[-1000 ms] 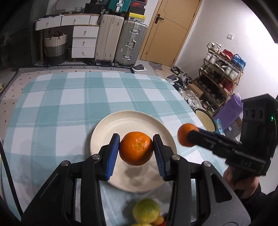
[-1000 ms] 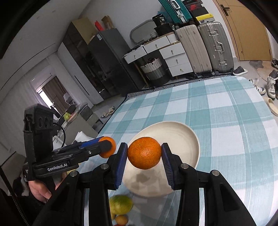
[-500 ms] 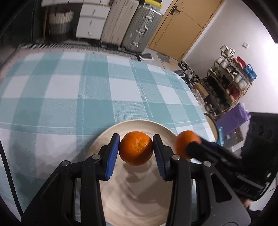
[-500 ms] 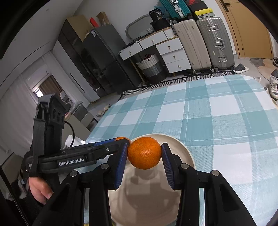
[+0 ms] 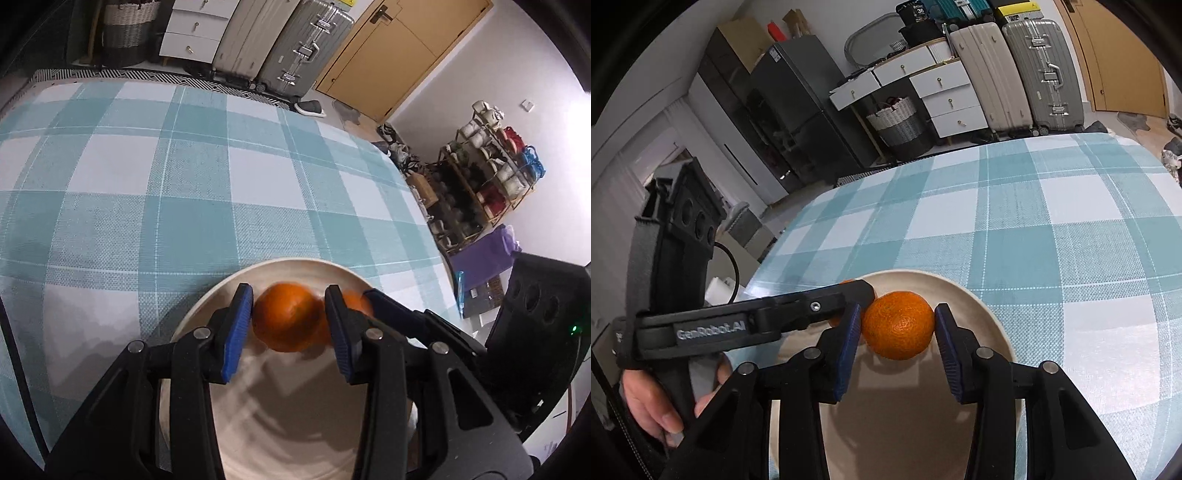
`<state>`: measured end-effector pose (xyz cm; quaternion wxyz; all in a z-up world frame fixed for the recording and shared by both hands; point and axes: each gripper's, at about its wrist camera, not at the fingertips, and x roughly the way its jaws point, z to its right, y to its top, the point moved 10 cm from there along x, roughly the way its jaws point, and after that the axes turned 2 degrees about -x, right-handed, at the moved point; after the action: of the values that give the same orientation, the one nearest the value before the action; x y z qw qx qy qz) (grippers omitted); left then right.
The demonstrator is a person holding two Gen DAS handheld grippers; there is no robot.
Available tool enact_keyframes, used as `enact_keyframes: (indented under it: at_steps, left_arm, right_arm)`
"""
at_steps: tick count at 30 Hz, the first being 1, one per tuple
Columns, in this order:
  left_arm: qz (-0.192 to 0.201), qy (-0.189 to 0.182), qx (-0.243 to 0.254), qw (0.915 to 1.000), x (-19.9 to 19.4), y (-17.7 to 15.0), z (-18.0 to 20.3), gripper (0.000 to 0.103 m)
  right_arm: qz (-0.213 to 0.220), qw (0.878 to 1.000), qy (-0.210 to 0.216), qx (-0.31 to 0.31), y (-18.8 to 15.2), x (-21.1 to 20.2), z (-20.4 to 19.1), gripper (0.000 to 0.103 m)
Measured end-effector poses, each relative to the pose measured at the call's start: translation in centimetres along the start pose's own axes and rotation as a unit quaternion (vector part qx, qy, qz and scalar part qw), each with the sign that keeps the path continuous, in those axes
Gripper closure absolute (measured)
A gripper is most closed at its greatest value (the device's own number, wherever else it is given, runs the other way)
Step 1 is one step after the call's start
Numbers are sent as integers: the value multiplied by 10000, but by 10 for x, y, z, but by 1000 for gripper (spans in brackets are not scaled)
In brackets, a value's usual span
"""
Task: Organize fruits
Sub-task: 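Carry both mandarins to the cream plate and release them there, then withdraw both tools from the plate back toward the fruit cluster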
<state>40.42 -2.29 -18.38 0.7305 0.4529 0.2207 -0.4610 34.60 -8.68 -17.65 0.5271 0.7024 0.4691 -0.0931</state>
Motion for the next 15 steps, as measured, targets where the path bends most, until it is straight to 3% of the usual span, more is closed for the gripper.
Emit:
enact_keyframes:
  at_steps: [1, 3, 6, 15]
  left_arm:
    - [14, 5, 11, 10000, -1, 1, 1, 61]
    - [33, 102, 5, 9999, -5, 1, 0, 43]
    - [149, 29, -13, 9999, -17, 1, 3, 43]
    - [452, 213, 55, 9987, -62, -15, 11, 43]
  right_arm:
    - [63, 10000, -28, 20, 1, -3, 2, 45]
    - [164, 9998, 1, 76, 3, -11, 4, 41]
    - [366, 9991, 10, 194, 6, -27, 7, 31]
    - [844, 9963, -66, 172, 5, -86, 0, 24]
